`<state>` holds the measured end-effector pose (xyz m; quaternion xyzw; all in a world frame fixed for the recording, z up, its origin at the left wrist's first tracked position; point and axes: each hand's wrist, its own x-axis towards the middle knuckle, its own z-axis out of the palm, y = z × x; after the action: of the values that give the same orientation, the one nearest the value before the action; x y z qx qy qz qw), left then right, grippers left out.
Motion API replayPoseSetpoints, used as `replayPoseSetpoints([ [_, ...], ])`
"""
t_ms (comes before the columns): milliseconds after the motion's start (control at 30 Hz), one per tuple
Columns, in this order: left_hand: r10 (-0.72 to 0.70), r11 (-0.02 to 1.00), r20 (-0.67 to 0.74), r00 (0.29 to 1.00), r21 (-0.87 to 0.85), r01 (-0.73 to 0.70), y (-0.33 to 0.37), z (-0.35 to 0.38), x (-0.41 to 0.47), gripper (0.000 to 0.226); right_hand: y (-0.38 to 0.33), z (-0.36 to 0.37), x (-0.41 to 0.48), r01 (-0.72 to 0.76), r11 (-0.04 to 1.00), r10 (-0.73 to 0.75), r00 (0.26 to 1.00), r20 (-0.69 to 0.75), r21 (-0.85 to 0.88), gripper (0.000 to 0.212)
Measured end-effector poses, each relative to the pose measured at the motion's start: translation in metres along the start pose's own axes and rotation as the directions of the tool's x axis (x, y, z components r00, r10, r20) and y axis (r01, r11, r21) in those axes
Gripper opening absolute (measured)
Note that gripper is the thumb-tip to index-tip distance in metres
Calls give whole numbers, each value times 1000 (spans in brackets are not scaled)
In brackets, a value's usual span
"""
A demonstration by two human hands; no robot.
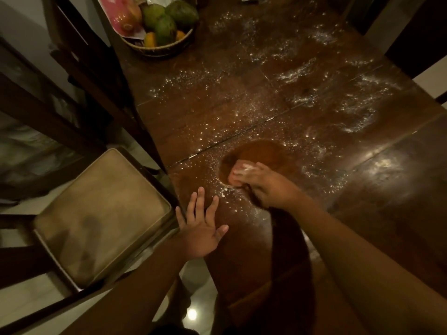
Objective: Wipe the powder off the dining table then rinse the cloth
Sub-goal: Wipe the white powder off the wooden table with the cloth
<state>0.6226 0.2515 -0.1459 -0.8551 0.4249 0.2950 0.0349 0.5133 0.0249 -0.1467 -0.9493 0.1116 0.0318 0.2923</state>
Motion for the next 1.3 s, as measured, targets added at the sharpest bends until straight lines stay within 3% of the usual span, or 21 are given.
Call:
replayPoseSetpoints([
  [67,11,999,7,1000,34,-11,0,2,1,92,17,-11,3,-185,981,191,970,-147,56,67],
  [133,4,999,36,999,44,-6,-2,1,1,82,11,-11,24,-361,928,371,886,-277,88,62],
  [200,8,1000,57,998,21,-9,-1,-2,0,78,-15,-5,47,-417,905,419,848,-324,79,59],
  [333,35,999,118,992,-11,-34,-3,-4,1,78,-54,13,53,-118,990,129,978,-165,75,60],
  [433,83,995,172,982,-62,-73,-7,-9,1,78,-31,11,29,35,996,-31,999,-42,78,64],
  [500,100,993,191,977,-82,-85,-8,-11,0,78,-9,4,7,-82,990,96,988,-117,115,64],
  [567,108,992,212,971,-84,-91,-8,-13,0,79,-5,0,-12,-313,926,366,879,-305,210,67],
  [633,113,991,227,967,-94,-94,-8,-14,0,79,-26,11,-21,-431,873,488,774,-403,229,69],
  [700,112,990,231,967,-109,-89,-9,-14,-1,79,-50,36,-32,-279,943,329,872,-363,183,69],
  [767,108,990,230,967,-112,-84,-9,-14,0,80,-65,59,-54,-74,986,104,974,-201,148,61],
  [833,100,991,235,967,-108,-76,-9,-14,0,81,-58,66,-80,17,991,-5,996,-93,136,54],
  [933,109,990,248,963,-116,-82,-9,-15,1,84,-39,51,-105,-15,988,35,991,-130,153,52],
  [1000,124,986,259,958,-138,-91,-11,-17,0,86,-34,39,-101,-164,958,226,937,-266,234,49],
  [1067,136,982,256,957,-162,-96,-11,-19,-1,86,-36,31,-78,-327,880,451,802,-391,345,47],
  [1133,133,981,244,961,-171,-92,-10,-20,-1,85,-41,32,-44,-371,835,534,723,-438,406,48],
  [1233,125,981,224,967,-175,-87,-9,-19,-2,85,-56,42,5,-320,893,434,800,-414,318,50],
  [1300,126,978,201,972,-187,-88,-10,-16,-2,84,-72,50,25,-168,967,228,907,-353,194,55],
])
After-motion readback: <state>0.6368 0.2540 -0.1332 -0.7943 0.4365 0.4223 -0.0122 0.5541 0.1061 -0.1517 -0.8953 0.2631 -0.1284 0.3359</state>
